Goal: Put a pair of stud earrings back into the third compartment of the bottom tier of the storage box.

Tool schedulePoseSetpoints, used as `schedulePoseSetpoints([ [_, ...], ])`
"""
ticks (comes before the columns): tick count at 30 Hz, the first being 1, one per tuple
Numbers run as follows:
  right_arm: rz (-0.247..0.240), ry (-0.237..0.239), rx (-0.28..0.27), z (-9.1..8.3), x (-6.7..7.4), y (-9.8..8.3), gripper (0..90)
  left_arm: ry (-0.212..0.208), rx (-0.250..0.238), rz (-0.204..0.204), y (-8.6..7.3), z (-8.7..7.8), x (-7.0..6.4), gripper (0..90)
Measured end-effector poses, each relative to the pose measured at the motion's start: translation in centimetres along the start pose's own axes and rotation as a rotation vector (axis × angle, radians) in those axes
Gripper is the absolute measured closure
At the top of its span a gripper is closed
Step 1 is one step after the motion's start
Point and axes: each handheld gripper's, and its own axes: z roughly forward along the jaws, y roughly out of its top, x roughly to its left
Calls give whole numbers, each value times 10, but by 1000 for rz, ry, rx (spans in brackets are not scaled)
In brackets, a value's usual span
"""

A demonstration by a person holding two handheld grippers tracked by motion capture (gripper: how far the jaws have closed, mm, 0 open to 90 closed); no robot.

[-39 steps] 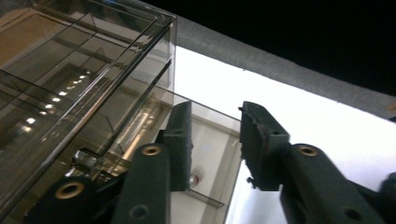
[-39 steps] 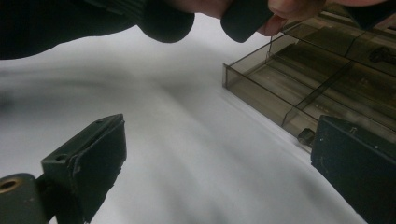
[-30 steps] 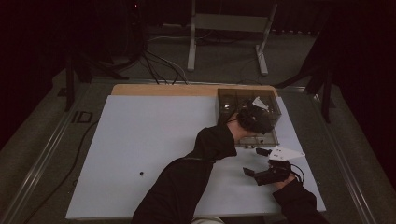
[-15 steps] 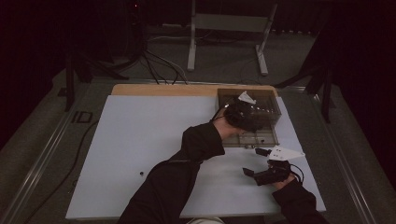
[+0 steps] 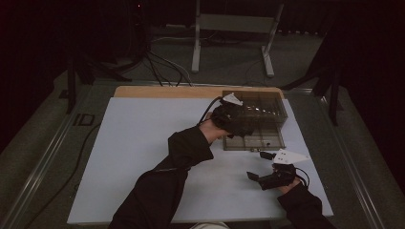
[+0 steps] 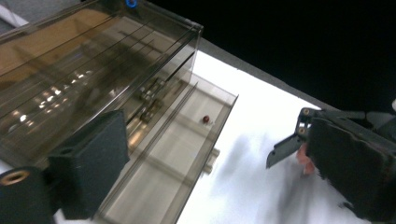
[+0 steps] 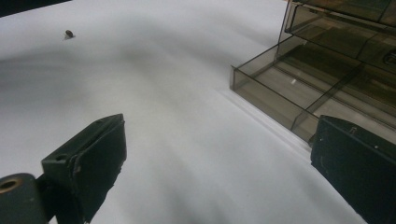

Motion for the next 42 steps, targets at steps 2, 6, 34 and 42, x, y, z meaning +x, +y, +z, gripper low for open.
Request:
schedulePoseSetpoints([
  [2,-4,1,0,0,1,0,36,5,2,-11,-4,-7,1,38],
  [6,-4,2,-1,1,1,1,36,33,-17,-19,-11,-22,3,38],
  [34,-13,2,5,4,5,3,36,201,-71,-75,-72,-120,13,38],
  [42,-14,0,9,5,7,3,36,250,-62,-110,-99,-140,14,46],
])
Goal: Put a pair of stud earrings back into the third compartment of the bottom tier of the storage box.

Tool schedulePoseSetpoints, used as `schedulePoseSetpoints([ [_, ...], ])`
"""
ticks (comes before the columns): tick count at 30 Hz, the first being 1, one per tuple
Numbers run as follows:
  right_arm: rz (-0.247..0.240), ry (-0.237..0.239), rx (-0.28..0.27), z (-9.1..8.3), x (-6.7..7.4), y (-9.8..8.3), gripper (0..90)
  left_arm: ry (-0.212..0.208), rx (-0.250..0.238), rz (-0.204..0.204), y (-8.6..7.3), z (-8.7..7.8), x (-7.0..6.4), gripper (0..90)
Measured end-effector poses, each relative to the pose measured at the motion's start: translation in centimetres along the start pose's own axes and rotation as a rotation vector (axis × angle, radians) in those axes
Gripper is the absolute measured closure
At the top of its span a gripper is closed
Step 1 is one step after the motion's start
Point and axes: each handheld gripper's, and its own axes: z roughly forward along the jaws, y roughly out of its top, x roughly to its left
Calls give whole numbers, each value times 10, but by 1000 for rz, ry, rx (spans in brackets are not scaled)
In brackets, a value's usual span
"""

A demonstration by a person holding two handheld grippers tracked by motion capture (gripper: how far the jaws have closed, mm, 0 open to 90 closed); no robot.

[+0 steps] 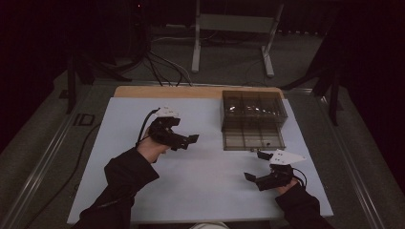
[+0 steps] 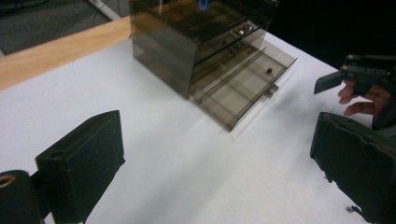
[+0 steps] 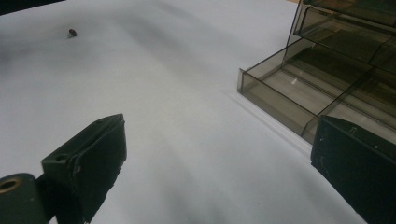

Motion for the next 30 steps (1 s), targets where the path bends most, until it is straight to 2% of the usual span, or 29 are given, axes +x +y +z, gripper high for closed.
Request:
schedulePoseSetpoints([
  [5,0,1,1,1,0,0,36,9,1,-25,-18,-11,4,46],
  [7,-2,0,1,1,0,0,35,36,8,-29,-26,-15,5,47],
  [9,-2,-1,1,1,0,0,36,34,11,-37,-30,-18,6,46],
  [10,-2,0,1,1,0,0,35,45,12,-53,-38,-23,7,47],
  [13,0,-2,2,1,0,0,35,74,22,-68,-49,-29,9,48],
  [16,-2,-3,2,1,0,0,36,81,18,-82,-57,-33,11,55],
  [20,-4,-3,1,0,0,0,35,127,23,-109,-77,-42,14,59],
  [24,-6,-3,2,0,1,0,36,141,31,-112,-86,-46,17,66],
  [25,-5,-4,5,0,0,0,36,172,42,-114,-92,-49,19,66],
  [30,-6,-6,5,0,0,0,36,217,70,-136,-109,-53,21,80],
])
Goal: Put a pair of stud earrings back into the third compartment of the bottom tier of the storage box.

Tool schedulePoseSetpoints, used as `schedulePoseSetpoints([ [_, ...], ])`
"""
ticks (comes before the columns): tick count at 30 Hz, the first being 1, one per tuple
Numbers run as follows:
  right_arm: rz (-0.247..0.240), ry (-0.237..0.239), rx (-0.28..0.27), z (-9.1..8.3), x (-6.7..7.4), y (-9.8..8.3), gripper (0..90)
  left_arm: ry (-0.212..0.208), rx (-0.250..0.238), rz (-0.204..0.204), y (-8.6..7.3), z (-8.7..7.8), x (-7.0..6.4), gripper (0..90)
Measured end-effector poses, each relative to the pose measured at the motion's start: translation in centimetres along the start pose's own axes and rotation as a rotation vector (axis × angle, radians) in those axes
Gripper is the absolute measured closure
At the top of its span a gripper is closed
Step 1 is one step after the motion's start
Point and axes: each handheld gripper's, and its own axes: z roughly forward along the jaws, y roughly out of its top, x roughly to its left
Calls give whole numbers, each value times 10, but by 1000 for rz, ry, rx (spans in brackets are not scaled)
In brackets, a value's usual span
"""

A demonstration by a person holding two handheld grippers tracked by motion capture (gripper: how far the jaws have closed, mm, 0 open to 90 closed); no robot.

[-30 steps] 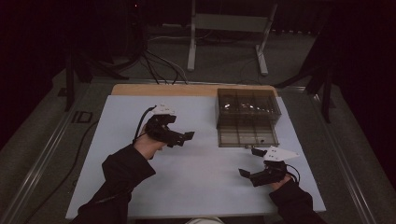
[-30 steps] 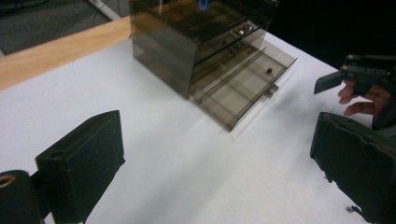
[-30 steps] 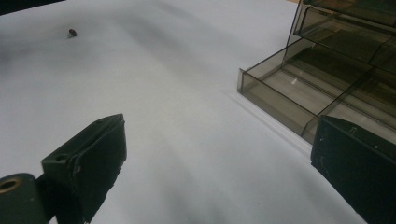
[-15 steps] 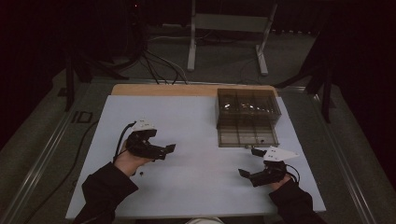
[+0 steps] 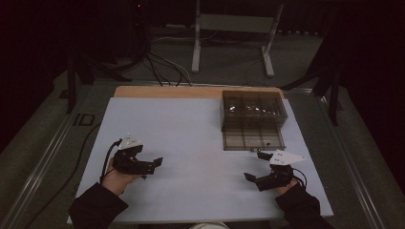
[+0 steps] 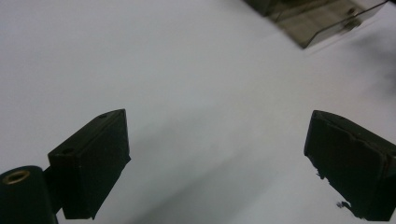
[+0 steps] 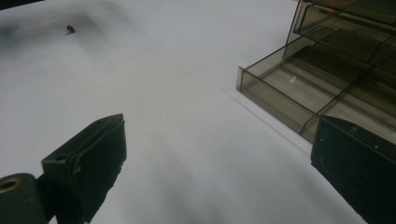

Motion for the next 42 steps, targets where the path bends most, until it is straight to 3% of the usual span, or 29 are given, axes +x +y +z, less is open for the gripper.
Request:
schedulePoseSetpoints([
  [2,0,0,-1,0,0,0,35,-1,6,-7,-7,-1,1,99],
  [4,0,-1,0,0,0,0,35,24,15,-3,-12,-2,3,162],
  [12,-1,-2,0,-1,0,0,36,59,57,0,-31,-6,2,179],
  [15,-1,-3,-1,-1,0,0,36,62,54,-21,-39,-7,2,282],
  [20,0,-4,3,0,0,0,36,70,83,-36,-49,-6,1,348],
  [24,0,-5,2,0,-1,0,36,64,106,-28,-53,-4,0,453],
  [34,-6,-7,10,0,0,-1,36,64,161,6,-56,6,0,617],
  [37,-5,-8,9,0,0,-1,36,43,167,12,-57,10,1,673],
  [42,-3,-9,10,0,-1,-1,36,48,168,28,-57,11,1,744],
])
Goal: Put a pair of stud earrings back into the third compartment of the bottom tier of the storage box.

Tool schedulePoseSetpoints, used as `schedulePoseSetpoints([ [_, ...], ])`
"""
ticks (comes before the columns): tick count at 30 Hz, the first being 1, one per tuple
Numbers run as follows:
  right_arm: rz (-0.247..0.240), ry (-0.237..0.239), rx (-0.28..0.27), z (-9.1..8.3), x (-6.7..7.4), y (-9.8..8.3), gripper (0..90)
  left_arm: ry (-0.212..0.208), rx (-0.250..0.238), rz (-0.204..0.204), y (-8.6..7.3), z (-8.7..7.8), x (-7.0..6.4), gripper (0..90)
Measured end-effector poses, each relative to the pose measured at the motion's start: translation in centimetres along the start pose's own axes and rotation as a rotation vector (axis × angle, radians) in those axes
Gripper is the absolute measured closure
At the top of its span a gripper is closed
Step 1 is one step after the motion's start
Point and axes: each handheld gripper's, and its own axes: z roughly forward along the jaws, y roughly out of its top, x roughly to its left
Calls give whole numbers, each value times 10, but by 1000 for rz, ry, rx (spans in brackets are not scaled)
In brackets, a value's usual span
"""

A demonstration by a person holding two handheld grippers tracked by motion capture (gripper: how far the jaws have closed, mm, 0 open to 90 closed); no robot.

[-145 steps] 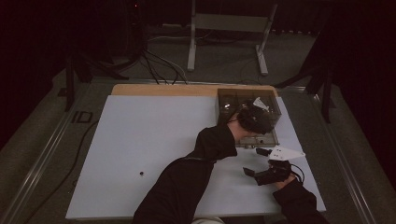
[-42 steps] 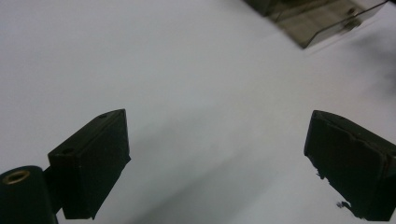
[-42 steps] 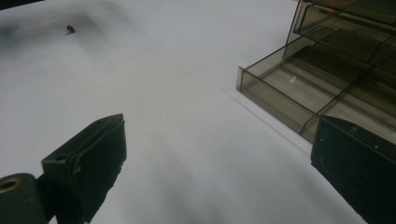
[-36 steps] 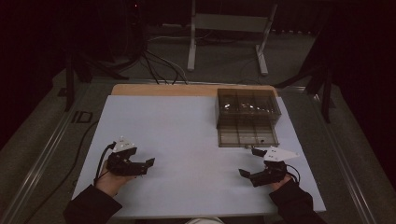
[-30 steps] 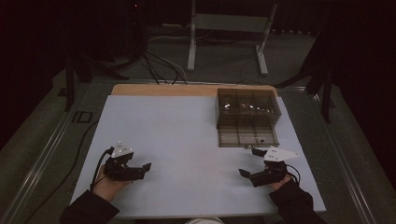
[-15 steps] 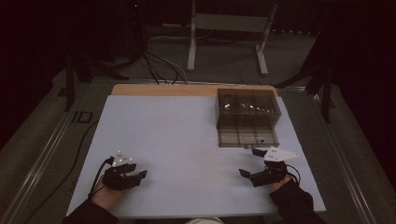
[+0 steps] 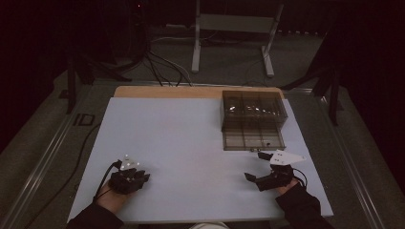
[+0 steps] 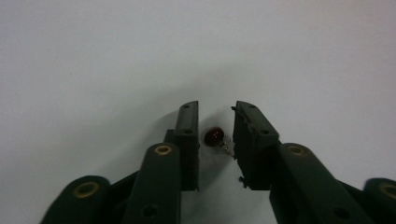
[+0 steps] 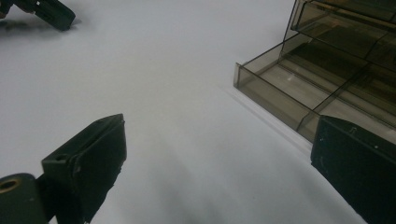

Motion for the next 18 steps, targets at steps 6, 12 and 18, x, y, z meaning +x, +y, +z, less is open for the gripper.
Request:
schedulePoseSetpoints([
  [6,-1,-2,-1,0,0,0,36,-11,-1,-13,-1,0,1,802],
  [12,0,-2,-1,0,0,0,36,-24,-3,-25,-1,0,3,812],
  [18,1,0,-4,-1,0,0,36,-46,-15,-18,2,-2,3,816],
])
